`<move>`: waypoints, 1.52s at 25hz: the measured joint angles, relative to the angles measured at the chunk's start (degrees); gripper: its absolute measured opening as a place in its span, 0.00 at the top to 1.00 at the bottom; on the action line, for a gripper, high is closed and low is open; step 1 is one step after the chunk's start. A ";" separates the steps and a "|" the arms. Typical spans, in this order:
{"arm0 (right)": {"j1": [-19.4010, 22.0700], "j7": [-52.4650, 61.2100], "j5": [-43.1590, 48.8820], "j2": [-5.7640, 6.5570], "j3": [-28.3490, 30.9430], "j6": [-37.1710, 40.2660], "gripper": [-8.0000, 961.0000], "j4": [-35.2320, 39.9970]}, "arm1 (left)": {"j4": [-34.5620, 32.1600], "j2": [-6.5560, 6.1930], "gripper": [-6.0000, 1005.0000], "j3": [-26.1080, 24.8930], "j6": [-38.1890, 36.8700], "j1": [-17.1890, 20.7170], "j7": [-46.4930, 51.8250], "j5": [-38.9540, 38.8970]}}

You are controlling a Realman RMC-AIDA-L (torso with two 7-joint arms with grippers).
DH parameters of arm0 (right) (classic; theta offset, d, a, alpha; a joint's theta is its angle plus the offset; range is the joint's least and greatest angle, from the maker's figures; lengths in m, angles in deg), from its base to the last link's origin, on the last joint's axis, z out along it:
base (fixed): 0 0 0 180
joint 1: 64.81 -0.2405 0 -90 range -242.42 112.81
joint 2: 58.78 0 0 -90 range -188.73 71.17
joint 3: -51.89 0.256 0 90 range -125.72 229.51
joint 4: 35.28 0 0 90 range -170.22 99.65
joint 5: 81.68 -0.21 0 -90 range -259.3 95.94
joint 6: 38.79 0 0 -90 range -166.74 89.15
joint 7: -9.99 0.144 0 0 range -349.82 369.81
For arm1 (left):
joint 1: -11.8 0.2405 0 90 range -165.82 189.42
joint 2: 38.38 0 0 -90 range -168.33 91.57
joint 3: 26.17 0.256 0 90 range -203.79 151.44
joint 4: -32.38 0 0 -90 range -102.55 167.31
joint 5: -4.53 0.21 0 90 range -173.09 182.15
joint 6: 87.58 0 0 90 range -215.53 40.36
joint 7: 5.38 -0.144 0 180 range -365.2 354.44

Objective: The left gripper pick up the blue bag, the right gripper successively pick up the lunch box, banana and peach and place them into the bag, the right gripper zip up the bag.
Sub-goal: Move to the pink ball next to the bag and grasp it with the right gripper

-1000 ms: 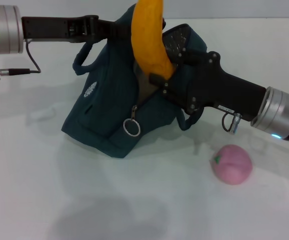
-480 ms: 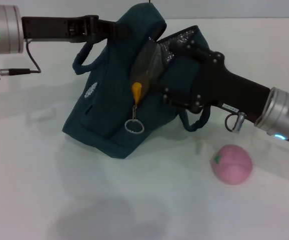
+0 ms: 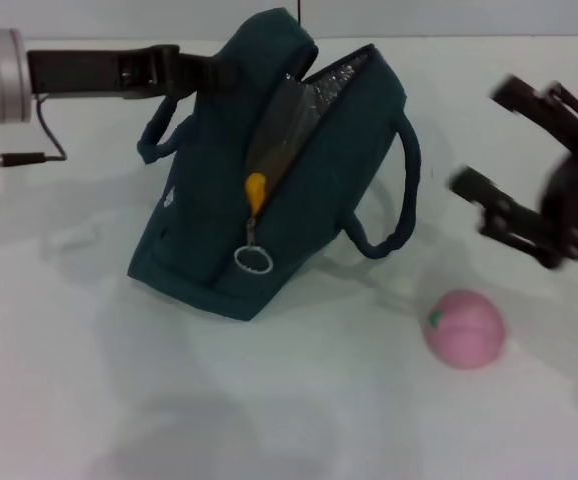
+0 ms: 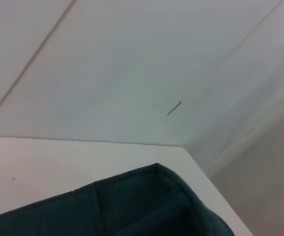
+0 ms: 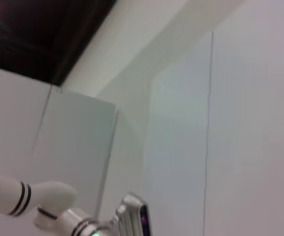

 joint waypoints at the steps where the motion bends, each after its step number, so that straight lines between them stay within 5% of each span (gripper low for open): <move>1: 1.66 0.72 0.77 1.48 0.01 0.47 0.16 -0.07 | 0.01 -0.04 0.94 -0.03 0.07 0.31 -0.02 0.00; 8: 5.72 6.26 7.62 6.68 0.70 -0.03 0.17 0.94 | 1.72 -0.06 0.94 -1.27 0.49 0.88 -1.08 0.02; 12: 6.38 10.41 13.41 8.02 3.16 -3.79 0.17 0.39 | 4.38 -0.33 0.94 -2.21 0.61 0.15 -2.30 0.16; 20: 6.49 11.73 18.12 7.05 4.77 -14.82 0.17 -0.83 | 5.17 -0.65 0.94 -2.22 1.91 -0.52 -2.71 0.13; 38: 2.74 11.60 22.70 2.36 4.91 -25.33 0.17 -3.60 | 5.19 -0.59 0.94 -2.13 2.61 -1.56 -2.85 0.03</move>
